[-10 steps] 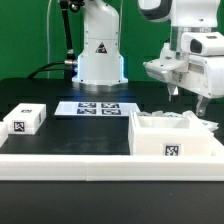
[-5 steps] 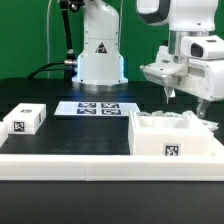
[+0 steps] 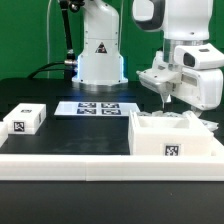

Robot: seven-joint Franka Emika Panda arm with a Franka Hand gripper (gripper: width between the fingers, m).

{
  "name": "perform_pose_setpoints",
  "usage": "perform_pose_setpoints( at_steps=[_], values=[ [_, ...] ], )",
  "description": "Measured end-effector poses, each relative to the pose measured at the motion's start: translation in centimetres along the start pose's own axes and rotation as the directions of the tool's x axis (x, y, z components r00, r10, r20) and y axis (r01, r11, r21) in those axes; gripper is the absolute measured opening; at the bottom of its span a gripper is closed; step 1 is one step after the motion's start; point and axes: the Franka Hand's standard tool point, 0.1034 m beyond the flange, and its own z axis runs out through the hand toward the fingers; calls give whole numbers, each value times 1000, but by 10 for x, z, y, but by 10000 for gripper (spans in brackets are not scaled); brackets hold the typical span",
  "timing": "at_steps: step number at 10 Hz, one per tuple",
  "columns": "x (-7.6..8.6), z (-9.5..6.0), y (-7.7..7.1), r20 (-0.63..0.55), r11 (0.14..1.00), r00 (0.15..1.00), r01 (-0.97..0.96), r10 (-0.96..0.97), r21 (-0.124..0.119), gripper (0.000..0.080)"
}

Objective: Assemble cabinet

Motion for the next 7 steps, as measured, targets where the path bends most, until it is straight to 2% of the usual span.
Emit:
perform_pose_setpoints(
  at_steps=[1, 4, 5, 6, 7],
  values=[
    [2, 0, 0, -1, 1000, 1000, -8, 8, 0, 797],
    [3, 0, 0, -1, 1000, 1000, -11, 11, 0, 400],
    [3, 0, 0, -1, 1000, 1000, -11, 11, 1, 400],
    [3, 1, -1, -1, 1000, 1000, -13, 13, 3, 218],
    [3, 2, -2, -2, 1000, 1000, -15, 16, 5, 88]
  ],
)
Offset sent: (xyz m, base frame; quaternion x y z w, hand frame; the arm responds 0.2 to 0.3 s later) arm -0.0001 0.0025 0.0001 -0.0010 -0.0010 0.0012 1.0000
